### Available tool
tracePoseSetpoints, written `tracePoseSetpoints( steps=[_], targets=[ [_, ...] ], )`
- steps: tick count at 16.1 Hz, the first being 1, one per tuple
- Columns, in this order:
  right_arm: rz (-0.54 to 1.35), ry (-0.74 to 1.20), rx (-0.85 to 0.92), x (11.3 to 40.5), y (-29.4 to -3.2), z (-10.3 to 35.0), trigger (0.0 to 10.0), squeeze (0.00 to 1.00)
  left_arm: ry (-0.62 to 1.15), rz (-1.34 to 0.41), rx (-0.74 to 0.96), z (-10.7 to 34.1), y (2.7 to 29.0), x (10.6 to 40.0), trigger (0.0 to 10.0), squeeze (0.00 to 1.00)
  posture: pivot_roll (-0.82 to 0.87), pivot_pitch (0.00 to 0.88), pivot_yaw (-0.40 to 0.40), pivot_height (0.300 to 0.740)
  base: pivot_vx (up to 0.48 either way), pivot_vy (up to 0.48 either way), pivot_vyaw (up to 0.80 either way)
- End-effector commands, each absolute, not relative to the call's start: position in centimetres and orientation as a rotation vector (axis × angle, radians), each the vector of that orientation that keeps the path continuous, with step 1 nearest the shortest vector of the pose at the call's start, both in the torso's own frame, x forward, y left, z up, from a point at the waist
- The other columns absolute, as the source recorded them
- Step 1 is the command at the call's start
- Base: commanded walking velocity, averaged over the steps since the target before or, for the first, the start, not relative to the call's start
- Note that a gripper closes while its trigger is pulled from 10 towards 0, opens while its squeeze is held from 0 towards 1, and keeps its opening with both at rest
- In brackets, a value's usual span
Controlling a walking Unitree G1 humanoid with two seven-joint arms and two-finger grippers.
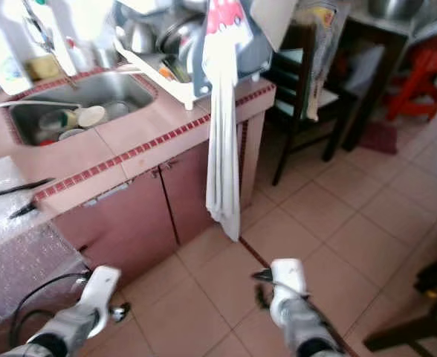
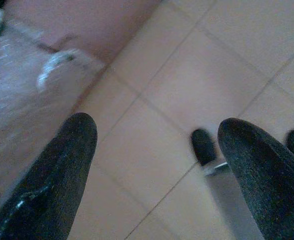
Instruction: Kitchen organization
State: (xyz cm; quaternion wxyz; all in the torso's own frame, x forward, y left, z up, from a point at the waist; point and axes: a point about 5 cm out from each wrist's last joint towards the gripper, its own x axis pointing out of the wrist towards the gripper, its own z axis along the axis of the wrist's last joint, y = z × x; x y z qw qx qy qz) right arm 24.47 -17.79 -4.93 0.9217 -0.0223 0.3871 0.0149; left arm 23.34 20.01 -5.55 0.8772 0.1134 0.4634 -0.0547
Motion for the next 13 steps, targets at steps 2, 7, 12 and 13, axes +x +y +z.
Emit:
tracePoseSetpoints(
  steps=[2, 7, 12, 13],
  targets=[
    [0.003, 0.804, -0.051, 24.17, -18.83, -5.02, 10.0, 0.00, 0.975, -0.136, 0.233, -5.80, 19.41, 23.11, 10.0, 0.00, -0.12, 0.047, 0.052, 0.740, 0.000, 0.000, 0.00],
    [0.003, 0.805, -0.054, 24.19, -18.84, -5.00, 10.0, 0.00, 0.977, -0.126, 0.237, -5.80, 19.47, 23.11, 10.0, 0.00, -0.12, 0.047, 0.051, 0.740, 0.000, 0.000, 0.00],
    [0.003, 0.806, -0.058, 24.13, -18.85, -5.04, 10.0, 0.00, 0.974, -0.133, 0.246, -5.78, 19.44, 23.14, 10.0, 0.00, -0.12, 0.043, 0.051, 0.740, 0.000, 0.000, 0.00],
    [0.003, 0.806, -0.058, 24.12, -18.84, -5.05, 10.0, 0.00, 0.974, -0.136, 0.250, -5.78, 19.43, 23.14, 10.0, 0.00, -0.12, 0.043, 0.051, 0.740, 0.000, 0.000, 0.00]
  ],
)
